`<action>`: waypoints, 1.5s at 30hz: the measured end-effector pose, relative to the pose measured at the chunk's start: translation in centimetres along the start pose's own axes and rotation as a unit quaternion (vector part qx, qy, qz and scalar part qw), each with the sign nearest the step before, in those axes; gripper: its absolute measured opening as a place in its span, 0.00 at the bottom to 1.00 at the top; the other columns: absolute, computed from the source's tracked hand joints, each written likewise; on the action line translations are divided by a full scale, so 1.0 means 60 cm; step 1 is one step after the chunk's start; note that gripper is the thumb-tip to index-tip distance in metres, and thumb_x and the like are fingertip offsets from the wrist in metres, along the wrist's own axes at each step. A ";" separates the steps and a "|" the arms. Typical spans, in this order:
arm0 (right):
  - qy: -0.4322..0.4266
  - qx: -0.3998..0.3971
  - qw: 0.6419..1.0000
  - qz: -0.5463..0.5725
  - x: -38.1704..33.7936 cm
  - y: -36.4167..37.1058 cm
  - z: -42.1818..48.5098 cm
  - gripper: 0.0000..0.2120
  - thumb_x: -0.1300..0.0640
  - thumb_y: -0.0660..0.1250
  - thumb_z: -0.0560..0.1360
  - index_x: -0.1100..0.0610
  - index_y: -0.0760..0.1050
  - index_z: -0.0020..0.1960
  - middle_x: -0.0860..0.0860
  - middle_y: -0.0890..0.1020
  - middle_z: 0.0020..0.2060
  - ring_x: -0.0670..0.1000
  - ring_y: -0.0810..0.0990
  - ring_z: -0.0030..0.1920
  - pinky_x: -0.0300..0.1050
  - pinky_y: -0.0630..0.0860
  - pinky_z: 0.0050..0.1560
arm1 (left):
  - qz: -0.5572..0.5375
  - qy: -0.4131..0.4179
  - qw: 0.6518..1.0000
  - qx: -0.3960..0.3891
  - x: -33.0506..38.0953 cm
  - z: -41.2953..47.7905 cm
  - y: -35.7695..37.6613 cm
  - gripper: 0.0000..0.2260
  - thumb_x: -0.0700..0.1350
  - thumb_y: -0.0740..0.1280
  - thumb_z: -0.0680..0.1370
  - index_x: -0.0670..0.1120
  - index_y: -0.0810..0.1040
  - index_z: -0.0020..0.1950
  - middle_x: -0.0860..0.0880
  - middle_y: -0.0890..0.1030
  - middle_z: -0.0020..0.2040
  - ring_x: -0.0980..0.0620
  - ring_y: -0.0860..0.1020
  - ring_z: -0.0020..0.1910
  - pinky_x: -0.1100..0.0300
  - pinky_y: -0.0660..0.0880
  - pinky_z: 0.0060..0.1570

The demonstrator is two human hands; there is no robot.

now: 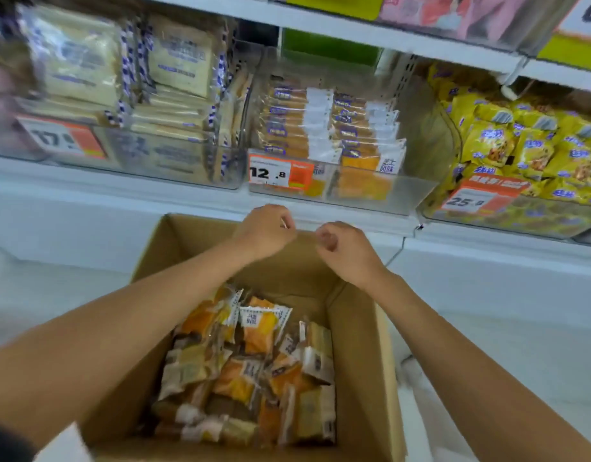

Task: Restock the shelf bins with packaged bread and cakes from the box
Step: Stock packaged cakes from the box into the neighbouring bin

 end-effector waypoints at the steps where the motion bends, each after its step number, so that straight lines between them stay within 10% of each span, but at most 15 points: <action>1: 0.027 -0.053 0.998 0.000 0.020 0.048 -0.015 0.11 0.57 0.68 0.76 0.53 0.79 0.59 0.49 0.80 0.52 0.48 0.78 0.50 0.44 0.76 0.54 | 0.003 -0.031 0.999 -0.022 -0.048 -0.017 0.020 0.05 0.46 0.66 0.79 0.49 0.81 0.46 0.54 0.80 0.45 0.55 0.78 0.46 0.58 0.74 0.47; 12: 0.353 -0.286 0.888 0.066 0.256 0.417 -0.160 0.40 0.54 0.67 0.79 0.48 0.44 0.80 0.55 0.62 0.75 0.59 0.68 0.71 0.47 0.69 0.63 | -0.141 -0.291 0.942 -0.088 -0.395 -0.139 0.179 0.08 0.33 0.65 0.79 0.40 0.77 0.40 0.51 0.77 0.45 0.55 0.76 0.46 0.68 0.69 0.40; 16: 0.330 -0.239 0.911 0.067 0.243 0.424 -0.143 0.40 0.58 0.67 0.78 0.47 0.44 0.78 0.50 0.69 0.67 0.58 0.73 0.65 0.47 0.74 0.55 | -0.164 -0.300 0.936 -0.087 -0.432 -0.133 0.192 0.05 0.33 0.67 0.78 0.42 0.77 0.48 0.50 0.74 0.59 0.47 0.75 0.63 0.69 0.75 0.45; 19: 0.304 -0.238 0.904 0.185 0.192 0.380 -0.082 0.21 0.60 0.68 0.75 0.53 0.64 0.65 0.50 0.76 0.53 0.51 0.77 0.51 0.44 0.75 0.43 | -0.226 -0.275 0.925 -0.131 -0.414 -0.106 0.201 0.26 0.33 0.72 0.74 0.49 0.71 0.69 0.48 0.69 0.71 0.47 0.69 0.71 0.53 0.74 0.60; 21: 0.258 -0.282 0.891 0.245 0.141 0.353 -0.045 0.17 0.64 0.68 0.71 0.50 0.73 0.57 0.50 0.79 0.52 0.52 0.78 0.52 0.49 0.76 0.51 | -0.265 -0.240 0.918 -0.171 -0.372 -0.086 0.201 0.36 0.33 0.74 0.72 0.50 0.64 0.76 0.53 0.68 0.69 0.54 0.66 0.70 0.60 0.72 0.59; 27: 0.247 -0.247 0.880 0.321 0.104 0.317 0.003 0.11 0.66 0.69 0.74 0.53 0.79 0.54 0.56 0.83 0.52 0.53 0.83 0.53 0.50 0.81 0.53 | -0.365 -0.289 0.857 -0.219 -0.343 -0.094 0.196 0.10 0.38 0.72 0.75 0.46 0.79 0.55 0.50 0.86 0.48 0.53 0.84 0.47 0.60 0.80 0.48; 36: 0.282 -0.262 0.892 0.235 0.197 0.404 -0.041 0.13 0.63 0.66 0.79 0.55 0.76 0.62 0.51 0.79 0.61 0.52 0.77 0.63 0.42 0.74 0.59 | -0.350 -0.353 0.861 0.105 -0.464 -0.121 0.125 0.10 0.39 0.72 0.76 0.48 0.76 0.54 0.50 0.82 0.49 0.52 0.81 0.46 0.53 0.78 0.52; 45: 0.148 -0.348 0.926 0.010 0.205 0.590 -0.002 0.39 0.52 0.68 0.77 0.48 0.49 0.80 0.53 0.57 0.78 0.59 0.58 0.77 0.55 0.62 0.74 | -0.346 -0.372 0.857 0.085 -0.488 -0.138 0.136 0.11 0.39 0.72 0.76 0.48 0.76 0.57 0.50 0.82 0.48 0.52 0.81 0.45 0.57 0.78 0.44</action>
Point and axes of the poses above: each hand's wrist, its own z-axis towards the middle knuckle, its own y-axis out of the palm, x = y × z, the point moved 9 cm from there along z, towards the middle knuckle
